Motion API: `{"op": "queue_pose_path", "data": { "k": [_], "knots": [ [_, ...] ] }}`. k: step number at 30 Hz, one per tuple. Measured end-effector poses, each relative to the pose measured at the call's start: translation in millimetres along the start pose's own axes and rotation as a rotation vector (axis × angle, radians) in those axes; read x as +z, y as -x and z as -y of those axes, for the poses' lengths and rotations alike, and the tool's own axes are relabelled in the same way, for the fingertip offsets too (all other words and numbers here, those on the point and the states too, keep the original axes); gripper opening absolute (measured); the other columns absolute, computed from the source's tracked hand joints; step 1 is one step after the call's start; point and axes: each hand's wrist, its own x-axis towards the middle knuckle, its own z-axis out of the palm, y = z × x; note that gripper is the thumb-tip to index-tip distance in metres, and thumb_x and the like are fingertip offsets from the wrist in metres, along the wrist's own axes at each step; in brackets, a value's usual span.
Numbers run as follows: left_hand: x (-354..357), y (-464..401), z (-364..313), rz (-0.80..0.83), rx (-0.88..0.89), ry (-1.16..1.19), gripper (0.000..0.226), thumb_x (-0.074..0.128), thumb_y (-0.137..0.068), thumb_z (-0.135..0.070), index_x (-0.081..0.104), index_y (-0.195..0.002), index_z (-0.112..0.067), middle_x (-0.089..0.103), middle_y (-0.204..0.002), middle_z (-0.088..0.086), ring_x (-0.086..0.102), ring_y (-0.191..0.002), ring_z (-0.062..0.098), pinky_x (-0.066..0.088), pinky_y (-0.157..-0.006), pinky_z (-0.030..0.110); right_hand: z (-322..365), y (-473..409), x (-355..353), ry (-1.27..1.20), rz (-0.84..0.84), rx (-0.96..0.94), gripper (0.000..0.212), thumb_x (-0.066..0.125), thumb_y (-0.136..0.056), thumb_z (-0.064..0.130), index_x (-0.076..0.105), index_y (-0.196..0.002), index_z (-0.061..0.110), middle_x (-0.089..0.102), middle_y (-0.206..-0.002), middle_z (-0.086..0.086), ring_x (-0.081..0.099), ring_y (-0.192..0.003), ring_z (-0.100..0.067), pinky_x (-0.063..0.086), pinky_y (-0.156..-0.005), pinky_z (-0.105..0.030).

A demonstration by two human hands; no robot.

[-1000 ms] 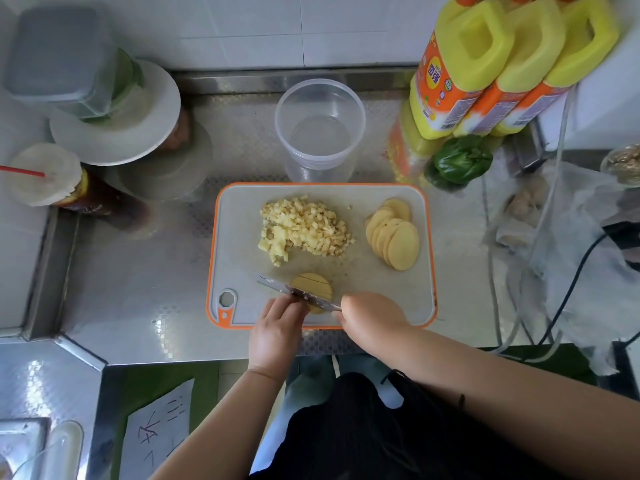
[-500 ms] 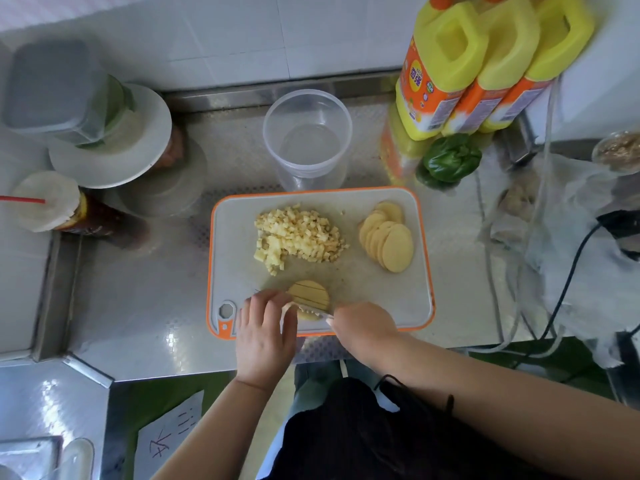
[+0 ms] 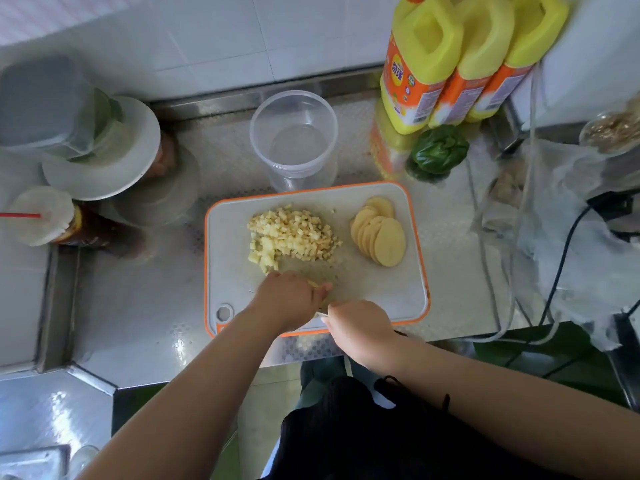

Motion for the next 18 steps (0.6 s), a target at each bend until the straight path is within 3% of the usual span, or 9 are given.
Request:
{"op": "queue_pose_path", "data": {
  "k": [3, 5, 7, 10, 11, 12, 14, 18],
  "knots": [
    [-15, -1, -5, 0.139, -0.009, -0.065, 0.068, 0.002, -0.104, -0.048, 0.055, -0.138, -0.023, 0.061, -0.126, 0.014, 0.043, -0.129, 0.031, 0.029, -0.106, 0.047, 2, 7, -10, -0.039, -0.055, -0.015, 0.034, 0.035, -0.103, 0.032, 0.056, -0.088, 0.010, 0.056, -0.075, -0.005, 0.060, -0.079, -0.027, 0.028, -0.053, -0.029],
    [-26, 3, -9, 0.091, -0.013, -0.031, 0.069, 0.005, -0.103, -0.052, 0.059, -0.134, -0.022, 0.060, -0.128, 0.012, 0.043, -0.128, 0.030, 0.029, -0.106, 0.046, 0, 13, -13, -0.059, -0.106, -0.037, 0.036, 0.034, -0.103, 0.036, 0.058, -0.100, 0.009, 0.064, -0.087, -0.007, 0.061, -0.080, -0.027, 0.031, -0.059, -0.031],
    [-30, 12, -7, -0.214, -0.003, 0.047, 0.068, 0.012, -0.102, -0.053, 0.068, -0.114, -0.016, 0.064, -0.113, 0.007, 0.051, -0.113, 0.028, 0.037, -0.096, 0.041, -5, 16, -18, -0.103, -0.146, -0.021, 0.032, 0.036, -0.102, 0.039, 0.049, -0.091, 0.013, 0.058, -0.081, -0.006, 0.056, -0.074, -0.028, 0.031, -0.060, -0.031],
    [-9, 37, 2, -0.995, 0.027, 0.268, 0.034, 0.044, -0.100, -0.033, 0.067, -0.090, -0.009, 0.064, -0.092, 0.006, 0.055, -0.088, 0.026, 0.047, -0.077, 0.037, -12, 12, -23, -0.180, -0.132, 0.049, 0.033, 0.037, -0.100, 0.044, 0.046, -0.087, 0.015, 0.046, -0.071, 0.000, 0.049, -0.070, -0.024, 0.030, -0.059, -0.029],
    [6, 45, 4, -1.143, 0.009, 0.348, 0.024, 0.053, -0.098, -0.025, 0.065, -0.089, -0.007, 0.064, -0.091, 0.008, 0.055, -0.086, 0.026, 0.046, -0.076, 0.034, -14, 9, -22, -0.203, -0.112, 0.068, 0.035, 0.037, -0.100, 0.045, 0.048, -0.089, 0.014, 0.050, -0.073, -0.001, 0.051, -0.073, -0.024, 0.031, -0.058, -0.029],
    [24, 52, 4, -1.188, -0.024, 0.415, 0.019, 0.057, -0.097, -0.021, 0.065, -0.090, -0.006, 0.064, -0.091, 0.009, 0.056, -0.086, 0.025, 0.046, -0.075, 0.032, -14, 8, -22, -0.215, -0.101, 0.070, 0.036, 0.036, -0.100, 0.045, 0.051, -0.092, 0.013, 0.055, -0.078, -0.003, 0.054, -0.077, -0.025, 0.031, -0.058, -0.029],
    [62, 58, 0, -1.119, -0.082, 0.511, 0.019, 0.059, -0.095, -0.024, 0.066, -0.091, -0.007, 0.063, -0.091, 0.008, 0.059, -0.084, 0.023, 0.049, -0.072, 0.032, -13, 8, -22, -0.213, -0.097, 0.055, 0.036, 0.037, -0.100, 0.044, 0.053, -0.095, 0.012, 0.056, -0.080, -0.004, 0.054, -0.076, -0.025, 0.028, -0.054, -0.030],
    [115, 53, -6, -0.920, -0.090, 0.558, 0.020, 0.057, -0.092, -0.026, 0.067, -0.094, -0.009, 0.062, -0.093, 0.006, 0.060, -0.080, 0.025, 0.054, -0.064, 0.040, -6, 15, -18, -0.155, -0.102, 0.012, 0.031, 0.039, -0.100, 0.043, 0.050, -0.089, 0.015, 0.037, -0.062, 0.006, 0.043, -0.063, -0.021, 0.019, -0.045, -0.027]
  ]
}}
